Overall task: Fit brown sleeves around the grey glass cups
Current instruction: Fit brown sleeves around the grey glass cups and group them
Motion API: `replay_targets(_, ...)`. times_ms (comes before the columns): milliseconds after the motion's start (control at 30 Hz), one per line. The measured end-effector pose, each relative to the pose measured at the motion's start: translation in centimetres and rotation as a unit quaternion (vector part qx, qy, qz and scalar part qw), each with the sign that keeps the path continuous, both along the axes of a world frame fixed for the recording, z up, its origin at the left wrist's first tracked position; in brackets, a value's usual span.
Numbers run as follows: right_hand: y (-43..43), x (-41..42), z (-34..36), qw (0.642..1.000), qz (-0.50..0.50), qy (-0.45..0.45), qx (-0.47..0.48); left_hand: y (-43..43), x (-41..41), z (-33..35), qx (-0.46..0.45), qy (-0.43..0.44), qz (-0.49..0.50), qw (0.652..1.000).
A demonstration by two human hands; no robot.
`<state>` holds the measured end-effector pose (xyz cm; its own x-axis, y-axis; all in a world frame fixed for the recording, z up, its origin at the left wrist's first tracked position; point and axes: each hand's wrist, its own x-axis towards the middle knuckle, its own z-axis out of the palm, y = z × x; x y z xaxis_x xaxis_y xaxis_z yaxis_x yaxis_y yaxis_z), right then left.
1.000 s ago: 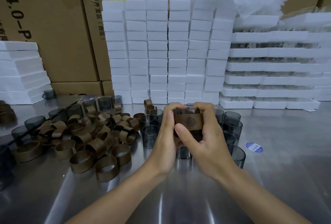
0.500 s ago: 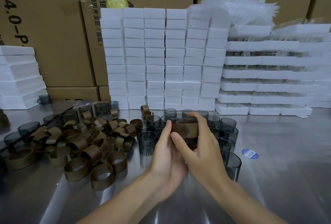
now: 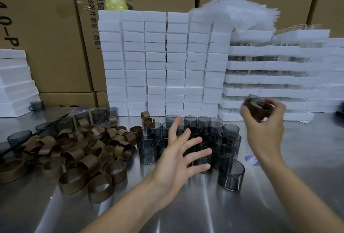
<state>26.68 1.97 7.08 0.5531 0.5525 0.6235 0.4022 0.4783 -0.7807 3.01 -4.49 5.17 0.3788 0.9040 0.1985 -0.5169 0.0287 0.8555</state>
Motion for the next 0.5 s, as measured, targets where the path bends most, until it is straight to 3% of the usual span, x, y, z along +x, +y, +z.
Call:
replay_targets(167,3.2,10.6,-5.6,0.95,-0.177,-0.001,-0.256,0.9,-0.3,-0.4,-0.019,-0.009,0.058,0.998)
replay_targets(367,3.2,14.6,-8.1,0.898,-0.266,0.009,-0.351,1.1,-0.7,-0.4,-0.043,-0.024,0.096,0.994)
replay_targets(500,3.9,15.5,-8.2,0.897,-0.246,0.022,-0.368,1.5,-1.0,-0.5,-0.067,-0.038,0.12,0.99)
